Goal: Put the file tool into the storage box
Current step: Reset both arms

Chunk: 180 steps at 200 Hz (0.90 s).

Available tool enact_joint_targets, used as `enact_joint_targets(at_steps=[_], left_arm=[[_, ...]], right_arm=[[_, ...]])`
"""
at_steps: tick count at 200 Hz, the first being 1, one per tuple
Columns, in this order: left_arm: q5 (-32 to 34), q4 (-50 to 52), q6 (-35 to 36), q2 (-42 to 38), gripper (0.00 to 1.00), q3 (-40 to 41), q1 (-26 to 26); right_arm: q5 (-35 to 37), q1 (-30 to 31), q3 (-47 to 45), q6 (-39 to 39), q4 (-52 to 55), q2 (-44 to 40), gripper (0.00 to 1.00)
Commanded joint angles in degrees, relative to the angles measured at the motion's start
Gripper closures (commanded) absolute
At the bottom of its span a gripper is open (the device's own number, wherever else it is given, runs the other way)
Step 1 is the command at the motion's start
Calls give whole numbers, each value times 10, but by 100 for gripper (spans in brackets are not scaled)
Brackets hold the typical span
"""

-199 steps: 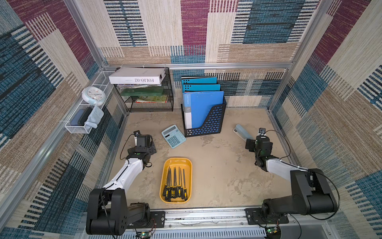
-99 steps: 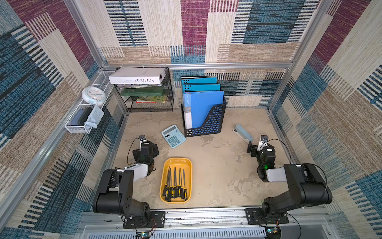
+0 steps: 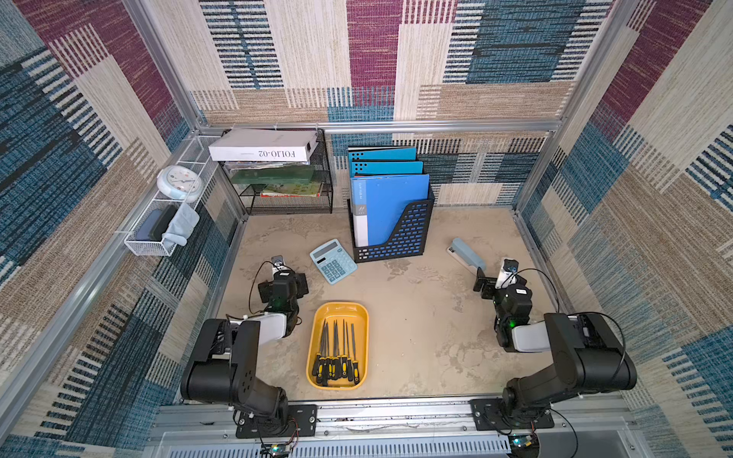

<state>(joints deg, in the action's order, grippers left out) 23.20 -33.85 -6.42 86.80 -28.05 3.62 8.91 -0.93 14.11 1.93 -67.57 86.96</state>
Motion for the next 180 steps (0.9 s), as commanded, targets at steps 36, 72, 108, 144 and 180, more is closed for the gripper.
enact_joint_targets(at_steps=[36, 72, 108, 144, 180], left_arm=[[8, -18, 5, -1, 1, -2, 0], [8, -18, 5, -1, 1, -2, 0], [8, -18, 5, -1, 1, -2, 0], [-83, -30, 50, -1, 3, 3, -1], [-144, -20, 65, -1, 2, -3, -10]], right_arm=[[0, 0, 4, 3, -14, 2, 1], [-1, 1, 0, 3, -19, -2, 1], [-1, 0, 0, 2, -20, -2, 1], [-129, -1, -1, -51, -15, -8, 1], [-198, -12, -11, -64, -28, -11, 0]])
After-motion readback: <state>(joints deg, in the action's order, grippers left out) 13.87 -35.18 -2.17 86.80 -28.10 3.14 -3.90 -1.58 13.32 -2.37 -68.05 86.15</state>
